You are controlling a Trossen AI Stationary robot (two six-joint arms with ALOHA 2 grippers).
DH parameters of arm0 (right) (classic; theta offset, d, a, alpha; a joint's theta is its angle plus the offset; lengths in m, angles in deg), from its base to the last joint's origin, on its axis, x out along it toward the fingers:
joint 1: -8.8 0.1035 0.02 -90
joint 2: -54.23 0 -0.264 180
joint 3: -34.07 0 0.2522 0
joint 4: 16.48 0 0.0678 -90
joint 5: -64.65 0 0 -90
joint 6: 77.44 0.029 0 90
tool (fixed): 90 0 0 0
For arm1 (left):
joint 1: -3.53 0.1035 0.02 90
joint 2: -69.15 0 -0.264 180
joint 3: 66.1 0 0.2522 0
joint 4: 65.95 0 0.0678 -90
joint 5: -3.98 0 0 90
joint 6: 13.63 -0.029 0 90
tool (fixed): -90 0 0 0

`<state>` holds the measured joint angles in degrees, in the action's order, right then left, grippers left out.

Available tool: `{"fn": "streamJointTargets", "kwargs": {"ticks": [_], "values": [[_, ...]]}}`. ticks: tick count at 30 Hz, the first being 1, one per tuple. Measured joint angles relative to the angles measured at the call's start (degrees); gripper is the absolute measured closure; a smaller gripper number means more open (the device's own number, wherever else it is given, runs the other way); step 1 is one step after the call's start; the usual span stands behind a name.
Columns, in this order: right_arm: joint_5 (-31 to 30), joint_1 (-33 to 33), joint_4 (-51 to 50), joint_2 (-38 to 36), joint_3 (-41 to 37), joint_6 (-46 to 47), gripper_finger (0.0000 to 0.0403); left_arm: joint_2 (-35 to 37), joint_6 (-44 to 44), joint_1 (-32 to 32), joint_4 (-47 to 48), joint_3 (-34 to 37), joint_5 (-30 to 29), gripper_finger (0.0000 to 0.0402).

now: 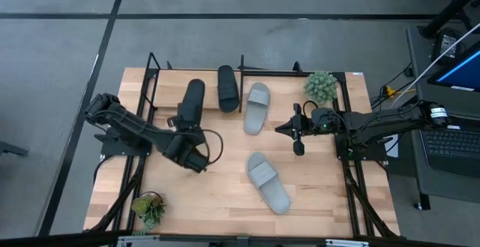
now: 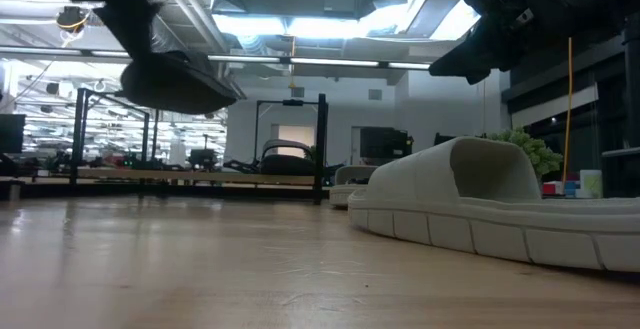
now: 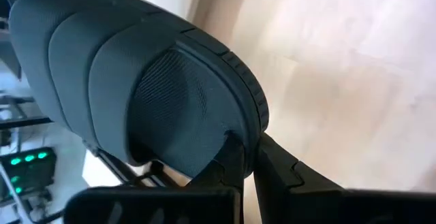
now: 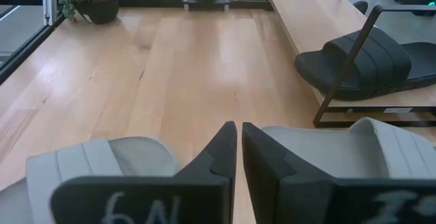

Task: Pick and place slides into the shelf
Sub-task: Put the black slides on the shelf

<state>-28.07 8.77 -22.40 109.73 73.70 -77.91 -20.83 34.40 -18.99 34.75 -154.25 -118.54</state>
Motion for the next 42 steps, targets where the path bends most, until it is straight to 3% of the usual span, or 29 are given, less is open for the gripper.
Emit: {"fn": "streamJointTargets", "kwargs": {"ticks": [8, 23, 42], "values": [[0.0, 0.0, 0.0, 0.0, 0.0, 0.0, 0.0375, 0.0, -6.2, 6.9, -1.9, 0.3, -1.9, 0.0395], [0.0, 0.0, -0.6, 0.0, 0.0, 0.0, 0.0375, 0.0, -18.1, 20.2, -17.7, 8.5, 0.4, 0.0395], [0.0, 0.0, -2.0, 0.0, 0.0, 0.0, 0.0375, 0.0, -29.1, 30.3, -30.4, 9.2, 2.1, 0.0395]]}}
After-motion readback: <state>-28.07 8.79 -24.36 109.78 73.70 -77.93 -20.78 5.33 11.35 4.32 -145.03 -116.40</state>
